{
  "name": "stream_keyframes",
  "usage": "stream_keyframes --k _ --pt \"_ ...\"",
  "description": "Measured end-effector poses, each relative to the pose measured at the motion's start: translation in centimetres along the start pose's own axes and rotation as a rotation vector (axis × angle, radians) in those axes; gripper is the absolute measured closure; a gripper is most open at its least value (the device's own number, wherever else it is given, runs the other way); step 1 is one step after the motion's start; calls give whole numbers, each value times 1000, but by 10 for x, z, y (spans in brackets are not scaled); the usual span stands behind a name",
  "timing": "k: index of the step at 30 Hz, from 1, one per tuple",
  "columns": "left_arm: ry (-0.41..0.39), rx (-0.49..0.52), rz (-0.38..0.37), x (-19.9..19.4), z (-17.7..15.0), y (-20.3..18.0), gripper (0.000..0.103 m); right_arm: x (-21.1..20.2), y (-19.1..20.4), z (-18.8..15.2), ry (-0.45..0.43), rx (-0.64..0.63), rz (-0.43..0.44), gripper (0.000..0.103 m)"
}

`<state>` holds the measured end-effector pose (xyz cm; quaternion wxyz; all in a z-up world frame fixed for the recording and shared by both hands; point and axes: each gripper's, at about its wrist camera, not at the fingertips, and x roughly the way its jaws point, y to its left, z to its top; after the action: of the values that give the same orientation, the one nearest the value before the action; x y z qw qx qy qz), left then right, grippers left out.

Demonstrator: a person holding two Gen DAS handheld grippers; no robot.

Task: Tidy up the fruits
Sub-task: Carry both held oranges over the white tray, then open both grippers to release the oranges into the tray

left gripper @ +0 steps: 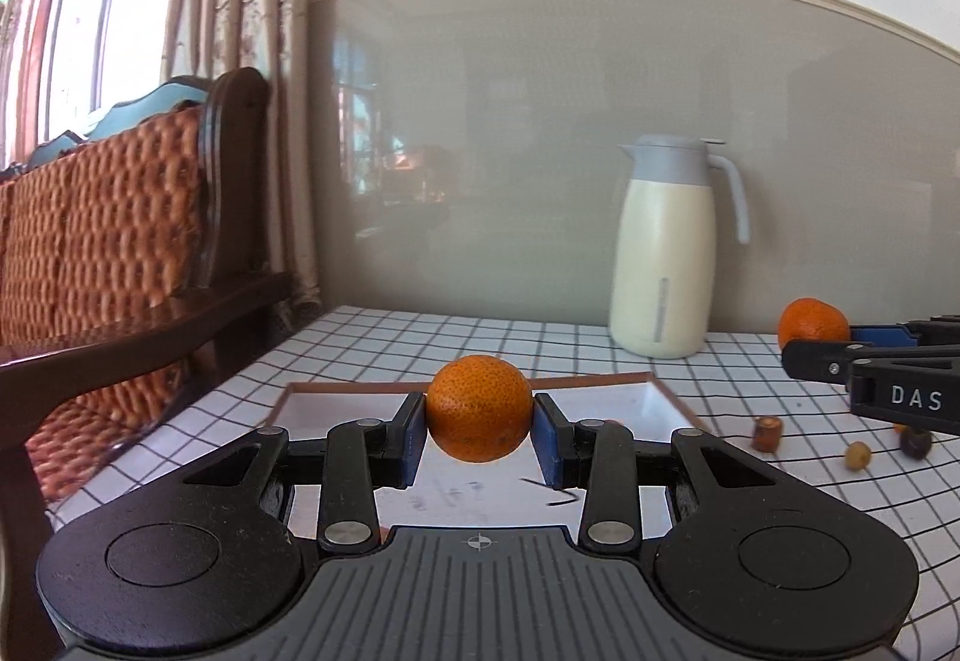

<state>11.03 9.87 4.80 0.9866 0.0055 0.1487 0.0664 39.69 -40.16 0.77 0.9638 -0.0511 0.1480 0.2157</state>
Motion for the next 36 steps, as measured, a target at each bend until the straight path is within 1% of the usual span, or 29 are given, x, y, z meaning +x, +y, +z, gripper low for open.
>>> stream_keyframes --k 5,8,15,17,21,26,29,35,36 --pt "-7 5 51 8 6 23 65 14 13 7 -14 -6 20 73" --pt "-14 -8 79 13 10 35 65 25 17 10 -18 4 26 73" --pt "17 -27 107 32 9 50 65 50 25 14 -8 14 38 73" --pt "13 -27 120 38 12 52 65 58 27 17 -10 19 44 73" --pt "22 -58 139 52 15 61 65 75 29 20 0 -4 42 73" --pt "38 -81 157 74 13 73 65 94 22 17 43 6 40 73" --pt "54 -77 158 88 12 75 65 105 21 14 69 11 42 73" --pt "101 -79 161 113 8 77 65 130 15 13 125 40 51 73" --pt "113 -82 156 117 7 77 65 135 15 13 148 34 60 72"
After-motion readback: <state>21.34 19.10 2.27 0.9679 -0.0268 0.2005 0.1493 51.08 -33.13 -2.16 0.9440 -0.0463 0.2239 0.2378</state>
